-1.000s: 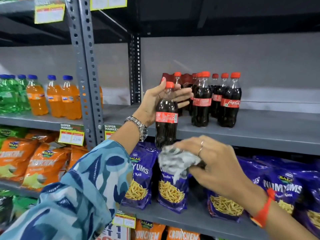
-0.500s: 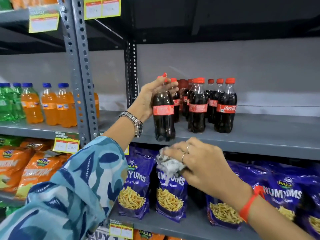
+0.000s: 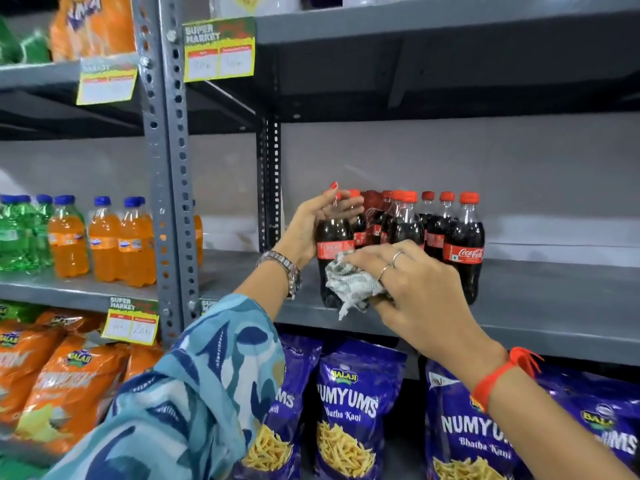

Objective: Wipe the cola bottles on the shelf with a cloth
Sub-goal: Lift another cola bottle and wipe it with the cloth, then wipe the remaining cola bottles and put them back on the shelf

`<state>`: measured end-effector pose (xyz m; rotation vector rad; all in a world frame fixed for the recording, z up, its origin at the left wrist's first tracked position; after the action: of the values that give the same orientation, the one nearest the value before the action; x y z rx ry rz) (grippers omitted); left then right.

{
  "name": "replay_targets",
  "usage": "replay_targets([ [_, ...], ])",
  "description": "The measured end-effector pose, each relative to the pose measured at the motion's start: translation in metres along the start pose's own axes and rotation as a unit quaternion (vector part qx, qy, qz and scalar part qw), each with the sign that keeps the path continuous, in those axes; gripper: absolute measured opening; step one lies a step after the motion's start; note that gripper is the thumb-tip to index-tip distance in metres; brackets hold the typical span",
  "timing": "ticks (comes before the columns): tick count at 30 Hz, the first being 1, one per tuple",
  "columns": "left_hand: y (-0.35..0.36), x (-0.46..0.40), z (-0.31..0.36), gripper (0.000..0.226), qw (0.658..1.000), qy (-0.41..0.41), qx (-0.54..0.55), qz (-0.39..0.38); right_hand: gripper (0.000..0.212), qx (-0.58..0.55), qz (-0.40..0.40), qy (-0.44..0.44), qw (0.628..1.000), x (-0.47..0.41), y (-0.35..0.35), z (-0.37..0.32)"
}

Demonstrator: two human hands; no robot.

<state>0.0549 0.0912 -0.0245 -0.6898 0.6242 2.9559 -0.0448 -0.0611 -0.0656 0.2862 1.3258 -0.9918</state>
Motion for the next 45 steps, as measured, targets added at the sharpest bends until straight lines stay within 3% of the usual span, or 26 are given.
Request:
replay_targets([
  [9, 0.008, -0.024, -0.01, 0.027, 1.0, -0.013, -0.012, -0.023, 0.051, 0.017, -0.014, 0.012, 1.0, 0.0, 0.012, 0.012],
  [20, 0.003, -0.03, -0.015, 0.042, 0.99, -0.006, -0.127, -0.059, 0.049, 0.012, -0.018, 0.025, 0.999, 0.01, 0.021, 0.012],
  [36, 0.012, -0.017, 0.002, 0.032, 0.981, 0.028, -0.185, -0.057, 0.047, 0.003, 0.001, 0.066, 0.998, 0.032, 0.002, 0.019],
  [42, 0.013, -0.018, 0.012, 0.042, 0.977, 0.096, -0.189, 0.028, 0.046, 0.028, 0.017, 0.085, 0.996, 0.04, -0.013, 0.031],
  [45, 0.018, -0.018, 0.025, 0.035, 0.95, 0.191, -0.218, 0.114, 0.05, 0.04, 0.028, 0.102, 0.994, 0.044, -0.023, 0.039],
])
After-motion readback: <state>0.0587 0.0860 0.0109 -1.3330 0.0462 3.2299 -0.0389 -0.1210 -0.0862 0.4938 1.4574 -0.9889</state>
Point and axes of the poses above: each hand's wrist, its own x-axis away from the middle knuckle, its own y-axis out of the palm, z = x × y, the point moved 4 cm from there along -x, towards the middle knuckle, and after that the axes turned 10 degrees about z, right-handed, at the moved point
